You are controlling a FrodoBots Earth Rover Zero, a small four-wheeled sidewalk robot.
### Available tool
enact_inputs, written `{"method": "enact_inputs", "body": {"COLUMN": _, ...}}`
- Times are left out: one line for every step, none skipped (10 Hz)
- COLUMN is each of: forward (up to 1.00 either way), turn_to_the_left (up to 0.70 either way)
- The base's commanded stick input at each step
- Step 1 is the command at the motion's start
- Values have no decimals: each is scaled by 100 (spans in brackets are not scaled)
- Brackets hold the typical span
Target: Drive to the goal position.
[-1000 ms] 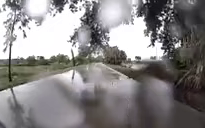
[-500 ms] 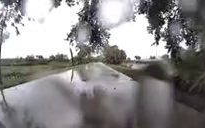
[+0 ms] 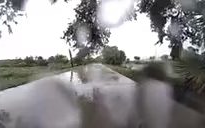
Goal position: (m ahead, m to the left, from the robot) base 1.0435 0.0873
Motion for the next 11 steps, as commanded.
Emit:
{"method": "enact_inputs", "body": {"forward": 85, "turn_to_the_left": 0}}
{"method": "enact_inputs", "body": {"forward": 85, "turn_to_the_left": 0}}
{"method": "enact_inputs", "body": {"forward": 85, "turn_to_the_left": 0}}
{"method": "enact_inputs", "body": {"forward": 85, "turn_to_the_left": 0}}
{"method": "enact_inputs", "body": {"forward": 85, "turn_to_the_left": 0}}
{"method": "enact_inputs", "body": {"forward": 85, "turn_to_the_left": 0}}
{"method": "enact_inputs", "body": {"forward": 85, "turn_to_the_left": 0}}
{"method": "enact_inputs", "body": {"forward": 85, "turn_to_the_left": 0}}
{"method": "enact_inputs", "body": {"forward": 85, "turn_to_the_left": 0}}
{"method": "enact_inputs", "body": {"forward": 85, "turn_to_the_left": 0}}
{"method": "enact_inputs", "body": {"forward": 85, "turn_to_the_left": 0}}
